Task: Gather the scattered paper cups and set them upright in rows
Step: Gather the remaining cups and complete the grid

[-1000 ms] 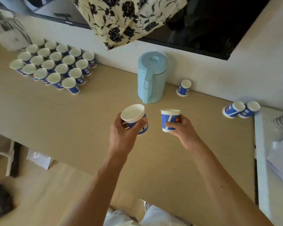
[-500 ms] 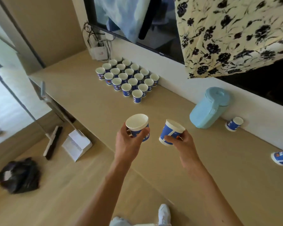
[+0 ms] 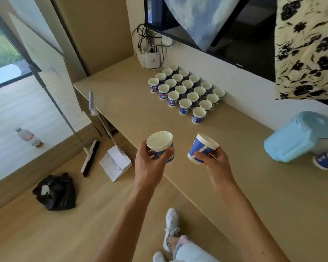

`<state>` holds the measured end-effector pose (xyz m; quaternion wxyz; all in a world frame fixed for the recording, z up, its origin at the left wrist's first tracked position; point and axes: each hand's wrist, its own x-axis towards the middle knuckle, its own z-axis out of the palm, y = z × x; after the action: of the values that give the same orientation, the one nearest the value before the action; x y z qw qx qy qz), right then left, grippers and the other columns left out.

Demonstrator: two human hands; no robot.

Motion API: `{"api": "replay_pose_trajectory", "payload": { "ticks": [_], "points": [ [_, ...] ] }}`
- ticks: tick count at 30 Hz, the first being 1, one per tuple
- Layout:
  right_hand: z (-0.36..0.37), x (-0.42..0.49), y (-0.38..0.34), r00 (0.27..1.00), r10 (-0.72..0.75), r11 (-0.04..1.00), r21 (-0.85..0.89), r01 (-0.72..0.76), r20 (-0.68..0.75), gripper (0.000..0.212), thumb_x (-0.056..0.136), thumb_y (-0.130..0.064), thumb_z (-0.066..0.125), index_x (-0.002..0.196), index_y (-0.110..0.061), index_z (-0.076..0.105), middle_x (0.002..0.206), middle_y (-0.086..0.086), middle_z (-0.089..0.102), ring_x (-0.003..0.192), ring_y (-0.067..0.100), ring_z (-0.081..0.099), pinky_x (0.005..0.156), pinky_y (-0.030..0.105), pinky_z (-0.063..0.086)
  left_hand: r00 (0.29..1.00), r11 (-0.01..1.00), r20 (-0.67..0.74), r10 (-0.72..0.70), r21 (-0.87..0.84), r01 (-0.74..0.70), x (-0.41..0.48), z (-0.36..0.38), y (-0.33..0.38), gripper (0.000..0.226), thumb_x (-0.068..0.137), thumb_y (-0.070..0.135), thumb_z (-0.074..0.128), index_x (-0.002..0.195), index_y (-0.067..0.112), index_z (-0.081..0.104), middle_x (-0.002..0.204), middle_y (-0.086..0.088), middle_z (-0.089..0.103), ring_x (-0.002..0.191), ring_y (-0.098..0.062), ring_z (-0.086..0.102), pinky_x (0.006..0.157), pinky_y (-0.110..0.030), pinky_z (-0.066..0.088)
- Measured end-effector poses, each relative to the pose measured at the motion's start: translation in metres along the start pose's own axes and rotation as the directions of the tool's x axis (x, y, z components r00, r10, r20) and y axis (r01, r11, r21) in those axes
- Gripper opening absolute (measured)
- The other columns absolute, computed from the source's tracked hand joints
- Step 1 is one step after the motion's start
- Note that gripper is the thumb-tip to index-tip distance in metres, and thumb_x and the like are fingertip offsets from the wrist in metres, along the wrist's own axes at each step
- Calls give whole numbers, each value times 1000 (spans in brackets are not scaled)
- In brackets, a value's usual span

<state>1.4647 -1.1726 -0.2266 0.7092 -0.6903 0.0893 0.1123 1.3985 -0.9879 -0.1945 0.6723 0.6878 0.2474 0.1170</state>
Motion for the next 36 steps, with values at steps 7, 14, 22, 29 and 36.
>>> {"api": "replay_pose_trajectory", "payload": {
  "ticks": [7, 14, 22, 29, 36],
  "points": [
    [54, 94, 7, 998, 32, 998, 43, -34, 50, 58, 63, -23, 82, 117, -12, 67, 113, 17, 71, 93, 18, 66, 89, 30, 53, 999, 993, -29, -15, 118, 18, 95, -12, 2, 50, 76, 25, 86, 119, 27, 61, 107, 9, 72, 100, -8, 69, 81, -28, 57],
    [100, 172, -12, 998, 31, 999, 36, -33, 61, 53, 61, -23, 82, 111, -10, 68, 95, 6, 71, 81, 9, 64, 75, 20, 50, 999, 983, -38, 10, 186, -2, 190, -17, 29, 47, 76, 21, 86, 114, 30, 61, 110, 7, 71, 103, -8, 67, 77, -19, 50],
    [141, 215, -13, 999, 48, 995, 83, -49, 11, 53, 58, -23, 83, 107, -10, 67, 87, -1, 67, 76, 7, 63, 69, 15, 51, 1000, 979, 26, 16, 201, -20, 290, -28, 32, 53, 77, 26, 86, 122, 24, 59, 115, 2, 70, 107, -13, 66, 80, -22, 51],
    [187, 242, -7, 986, 91, 991, 114, -75, -142, 55, 60, -17, 81, 113, -14, 66, 104, 9, 73, 86, 11, 67, 74, 19, 53, 981, 968, 194, -21, 248, -28, 385, -42, 11, 47, 77, 23, 86, 117, 25, 61, 108, 5, 72, 101, -13, 68, 72, -17, 52],
    [246, 274, 18, 947, 158, 985, 116, -130, -281, 59, 56, -21, 83, 113, -18, 66, 100, 3, 74, 88, 12, 69, 73, 21, 52, 958, 958, 277, -68, 285, -14, 478, -48, -21, 47, 74, 24, 86, 113, 30, 61, 104, 11, 72, 96, -9, 69, 71, -19, 50]
  ]
}}
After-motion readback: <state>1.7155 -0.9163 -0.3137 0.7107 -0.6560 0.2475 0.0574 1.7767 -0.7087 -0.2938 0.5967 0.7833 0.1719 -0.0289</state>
